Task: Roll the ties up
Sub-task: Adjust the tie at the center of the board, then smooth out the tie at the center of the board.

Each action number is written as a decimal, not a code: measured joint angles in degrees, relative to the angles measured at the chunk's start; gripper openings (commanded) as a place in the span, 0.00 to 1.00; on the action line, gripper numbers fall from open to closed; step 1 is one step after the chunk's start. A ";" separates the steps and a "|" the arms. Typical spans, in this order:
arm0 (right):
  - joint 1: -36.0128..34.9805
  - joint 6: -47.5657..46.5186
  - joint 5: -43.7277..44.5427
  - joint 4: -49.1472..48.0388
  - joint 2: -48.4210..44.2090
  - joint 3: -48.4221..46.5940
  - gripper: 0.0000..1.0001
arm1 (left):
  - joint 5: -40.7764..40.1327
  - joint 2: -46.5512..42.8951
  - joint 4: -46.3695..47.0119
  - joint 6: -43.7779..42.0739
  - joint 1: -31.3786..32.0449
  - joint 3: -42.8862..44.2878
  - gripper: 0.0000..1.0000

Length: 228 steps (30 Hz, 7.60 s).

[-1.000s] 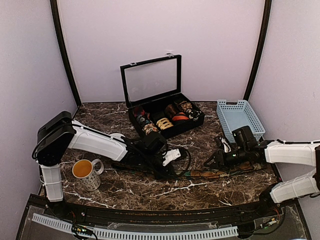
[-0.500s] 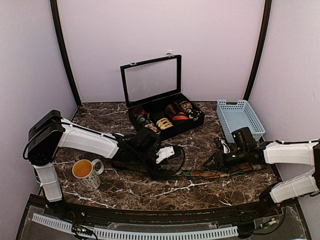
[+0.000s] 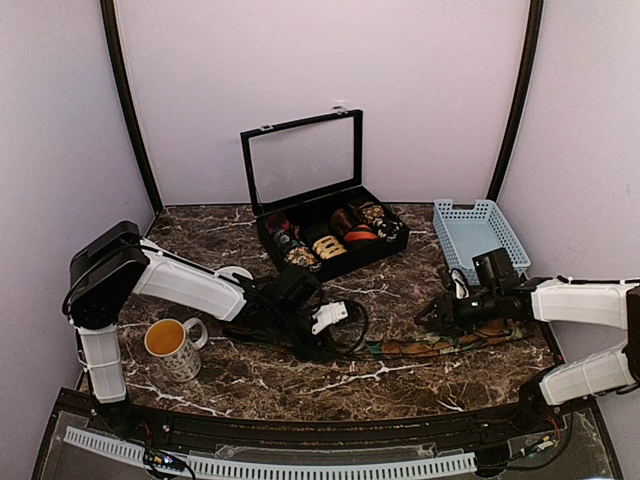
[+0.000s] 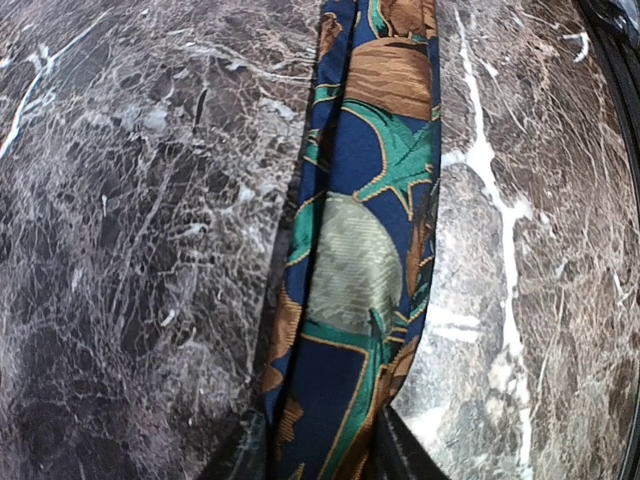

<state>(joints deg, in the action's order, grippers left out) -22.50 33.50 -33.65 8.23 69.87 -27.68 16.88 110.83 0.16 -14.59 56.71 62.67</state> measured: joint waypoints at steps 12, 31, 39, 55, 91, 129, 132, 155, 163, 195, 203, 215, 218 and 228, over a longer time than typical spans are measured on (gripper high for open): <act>10.58 -2.38 -1.51 3.32 -0.44 -1.20 0.45 | -4.59 2.40 8.63 12.02 5.64 -0.74 0.23; 11.78 1.11 -5.60 -0.31 -6.38 1.42 0.56 | -6.51 13.51 12.07 15.10 6.08 13.60 0.86; 6.47 3.89 -6.64 -5.53 -5.75 1.99 0.62 | -6.25 -1.84 6.47 13.00 5.66 1.92 0.99; 0.68 6.12 -7.50 -11.28 -1.29 1.62 0.62 | -9.35 -6.73 -3.93 7.19 0.44 -6.21 0.86; -20.55 18.03 -7.43 -34.05 21.62 -13.90 0.98 | -35.47 -46.18 6.10 14.43 0.83 -19.71 0.99; -37.13 43.89 -4.31 -51.28 60.63 -44.76 0.99 | -40.26 -53.57 -10.19 33.22 -4.11 -19.69 0.99; -36.98 40.46 -4.31 -46.88 56.89 -44.85 0.99 | -39.63 -53.37 -10.36 33.00 -4.11 -19.69 0.99; -30.99 31.39 -8.94 -48.83 52.54 -31.89 0.99 | -34.27 -44.28 -9.99 31.65 -4.44 -17.70 0.99; -30.95 34.21 -9.62 -52.87 52.52 -30.60 0.98 | -34.32 -44.26 -10.36 30.99 -4.44 -17.14 0.99; -16.76 32.76 -14.49 -59.71 33.92 -1.03 0.97 | -33.81 -38.42 -9.51 28.24 -4.44 -13.20 0.99; -10.93 26.82 -14.60 -47.34 17.29 -1.33 0.97 | -33.14 -36.17 -8.92 27.32 -4.44 -12.13 0.99; -4.35 22.12 -16.92 -46.51 23.41 7.21 0.94 | -30.21 -33.42 -7.39 25.64 -4.44 -11.98 0.99; -4.09 22.53 -17.62 -49.35 24.41 7.61 0.93 | -25.90 -32.06 -7.10 22.97 -4.46 -11.96 0.99; -4.07 14.93 -14.45 -32.70 13.38 2.49 0.86 | -15.50 -29.38 -7.04 16.02 -4.46 -13.40 0.93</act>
<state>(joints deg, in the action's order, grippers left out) -26.57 48.42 -48.10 -24.47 83.24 -25.19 1.39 81.45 -6.87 1.43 52.25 49.28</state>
